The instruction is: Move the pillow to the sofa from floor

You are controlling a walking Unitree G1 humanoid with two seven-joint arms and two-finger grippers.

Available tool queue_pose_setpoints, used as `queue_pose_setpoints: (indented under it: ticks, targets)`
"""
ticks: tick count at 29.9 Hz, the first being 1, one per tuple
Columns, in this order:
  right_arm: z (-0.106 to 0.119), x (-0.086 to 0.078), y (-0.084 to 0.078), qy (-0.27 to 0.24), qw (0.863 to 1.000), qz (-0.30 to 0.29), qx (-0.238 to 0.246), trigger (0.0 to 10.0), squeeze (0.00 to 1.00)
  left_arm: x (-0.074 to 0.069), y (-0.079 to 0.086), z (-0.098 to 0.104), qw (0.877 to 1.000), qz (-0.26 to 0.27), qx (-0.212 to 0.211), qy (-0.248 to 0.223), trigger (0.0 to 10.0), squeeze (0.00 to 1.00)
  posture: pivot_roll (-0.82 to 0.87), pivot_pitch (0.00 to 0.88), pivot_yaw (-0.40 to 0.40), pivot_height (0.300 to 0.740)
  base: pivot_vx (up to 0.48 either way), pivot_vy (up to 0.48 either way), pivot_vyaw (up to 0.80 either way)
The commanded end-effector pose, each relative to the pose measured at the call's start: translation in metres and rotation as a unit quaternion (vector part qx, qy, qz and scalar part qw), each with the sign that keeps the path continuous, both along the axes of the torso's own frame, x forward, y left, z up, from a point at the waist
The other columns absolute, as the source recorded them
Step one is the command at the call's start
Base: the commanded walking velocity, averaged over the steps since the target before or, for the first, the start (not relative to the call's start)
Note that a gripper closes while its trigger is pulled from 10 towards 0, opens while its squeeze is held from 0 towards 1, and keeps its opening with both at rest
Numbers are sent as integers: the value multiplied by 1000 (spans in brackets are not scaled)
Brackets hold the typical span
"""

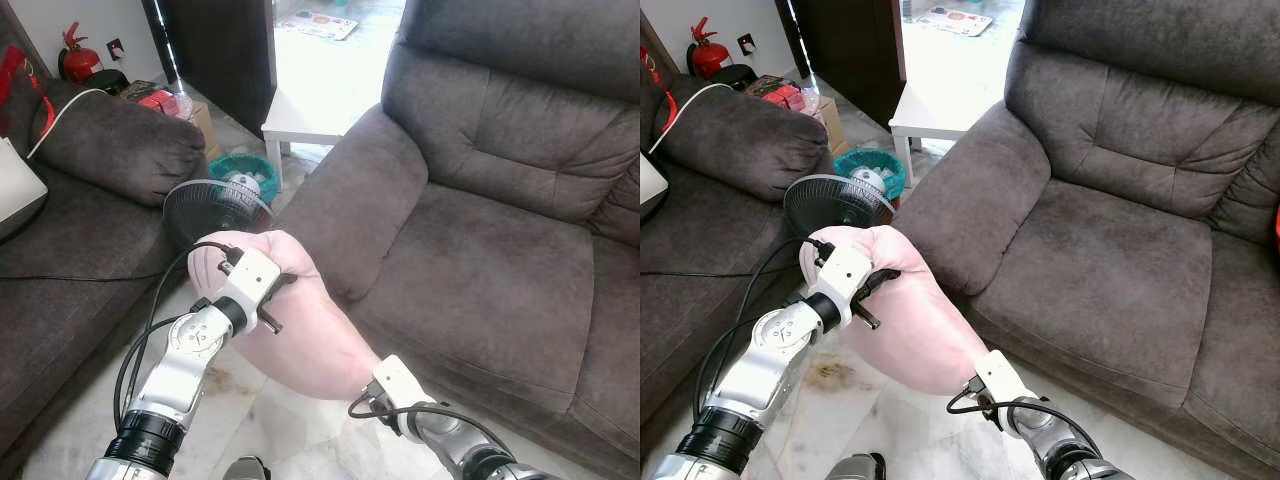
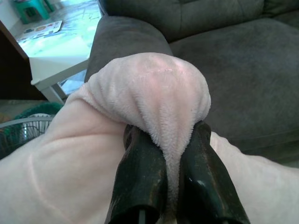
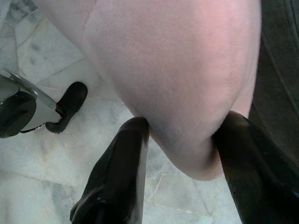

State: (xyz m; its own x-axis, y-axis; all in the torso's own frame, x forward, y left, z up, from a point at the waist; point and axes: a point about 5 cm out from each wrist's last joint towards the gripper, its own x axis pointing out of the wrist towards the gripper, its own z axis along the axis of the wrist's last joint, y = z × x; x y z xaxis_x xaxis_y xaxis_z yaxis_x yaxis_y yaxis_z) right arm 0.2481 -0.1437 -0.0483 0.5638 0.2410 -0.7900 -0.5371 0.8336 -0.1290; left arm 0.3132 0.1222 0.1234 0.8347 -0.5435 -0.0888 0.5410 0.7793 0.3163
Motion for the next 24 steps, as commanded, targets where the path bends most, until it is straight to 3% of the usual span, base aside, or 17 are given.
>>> queue_pose_setpoints:
  ticks: [1, 9, 10, 11, 24]
  targets:
    - [-2, -3, 0, 6, 1000, 1, -2, 10000, 0, 5, -6, 36, 997, -20, -29, -65, 10000, 0, 204, 104, -34, 740, 0, 0, 0]
    - [-2, -2, -1, -3, 1000, -11, -2, 9647, 0, 3, -8, 37, 997, -25, -33, -61, 10000, 0, 206, 99, -34, 740, 0, 0, 0]
    - [-2, -2, -1, -4, 1000, -13, 1, 4275, 0, 3, -8, 37, 997, -25, -34, -61, 10000, 0, 207, 99, -34, 740, 0, 0, 0]
    - [-1, -2, 0, -5, 1000, -15, 4, 0, 0, 3, -8, 37, 997, -25, -34, -61, 10000, 0, 207, 99, -34, 740, 0, 0, 0]
    - [-1, -2, 0, -11, 1000, -18, 13, 0, 0, 4, -9, 38, 997, -24, -39, -60, 10000, 0, 197, 87, -33, 740, 0, 0, 0]
